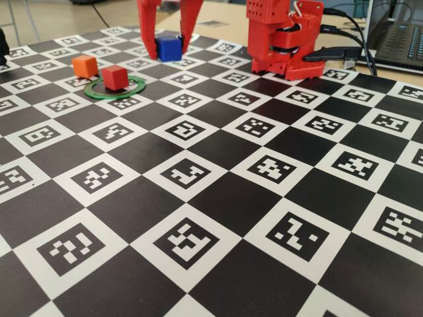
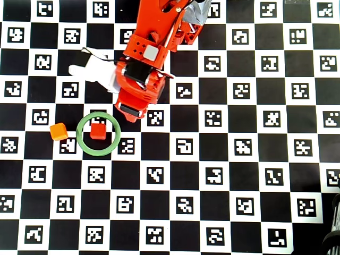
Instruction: Grab the red cube then put it in the green circle then put the blue cube on top and finally the orange cube on top
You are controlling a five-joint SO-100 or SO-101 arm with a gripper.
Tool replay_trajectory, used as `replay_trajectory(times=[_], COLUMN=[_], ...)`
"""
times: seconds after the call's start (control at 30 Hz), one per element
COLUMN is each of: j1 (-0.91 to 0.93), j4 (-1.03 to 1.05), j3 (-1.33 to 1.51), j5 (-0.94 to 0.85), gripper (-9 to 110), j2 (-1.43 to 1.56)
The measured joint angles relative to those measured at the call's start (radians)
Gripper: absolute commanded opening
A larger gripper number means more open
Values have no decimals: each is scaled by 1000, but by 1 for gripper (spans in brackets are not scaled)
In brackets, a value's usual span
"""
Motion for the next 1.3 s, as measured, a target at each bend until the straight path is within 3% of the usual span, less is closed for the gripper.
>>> replay_trajectory(times=[0.37, 1.3], j1=[114, 173], j4=[196, 265], j3=[-410, -759], j5=[-229, -506], gripper=[11, 11], j2=[-276, -517])
